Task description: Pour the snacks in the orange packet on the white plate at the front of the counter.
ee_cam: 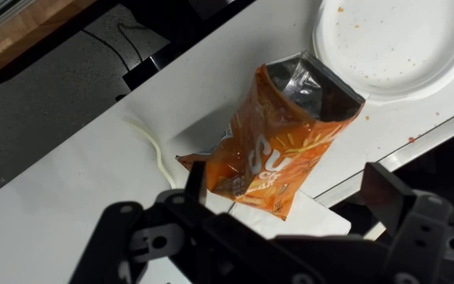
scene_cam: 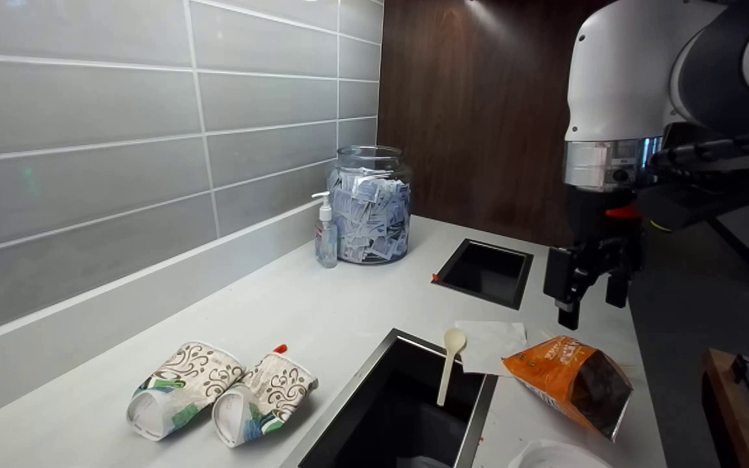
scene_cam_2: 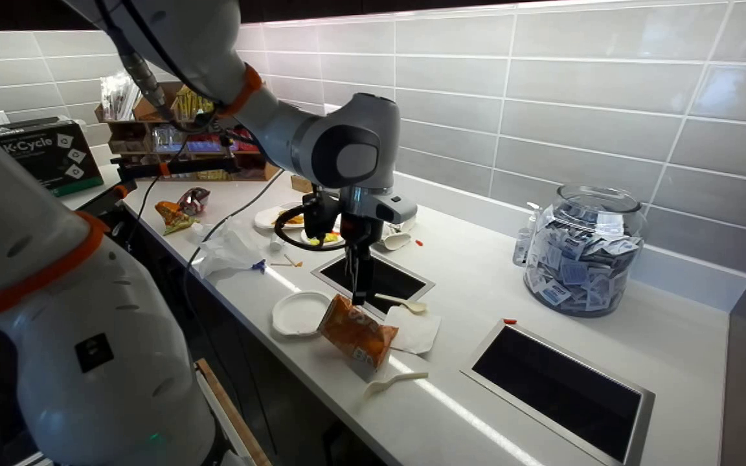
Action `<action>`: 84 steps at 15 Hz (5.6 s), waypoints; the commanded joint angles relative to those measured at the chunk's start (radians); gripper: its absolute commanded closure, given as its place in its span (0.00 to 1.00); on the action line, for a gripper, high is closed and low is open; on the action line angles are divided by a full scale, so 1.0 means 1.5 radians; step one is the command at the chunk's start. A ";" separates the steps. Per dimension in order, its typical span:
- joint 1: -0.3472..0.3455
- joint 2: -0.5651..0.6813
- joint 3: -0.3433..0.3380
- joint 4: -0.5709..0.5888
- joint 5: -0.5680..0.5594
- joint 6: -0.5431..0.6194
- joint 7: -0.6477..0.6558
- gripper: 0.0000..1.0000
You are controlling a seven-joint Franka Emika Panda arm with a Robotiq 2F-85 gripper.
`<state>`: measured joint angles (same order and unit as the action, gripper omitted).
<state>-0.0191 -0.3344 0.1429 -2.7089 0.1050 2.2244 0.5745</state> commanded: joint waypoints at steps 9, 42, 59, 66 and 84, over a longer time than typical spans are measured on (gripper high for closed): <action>-0.009 0.104 -0.066 0.022 0.094 -0.009 0.000 0.00; -0.008 0.146 -0.108 0.061 0.158 0.000 -0.188 1.00; 0.032 0.122 -0.093 0.069 0.164 -0.005 -0.413 0.99; 0.032 0.122 -0.093 0.068 0.164 -0.005 -0.414 0.99; 0.129 0.103 -0.080 0.059 0.327 0.101 -0.878 1.00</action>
<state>0.1363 -0.1658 0.0093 -2.6006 0.5396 2.3410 -0.6481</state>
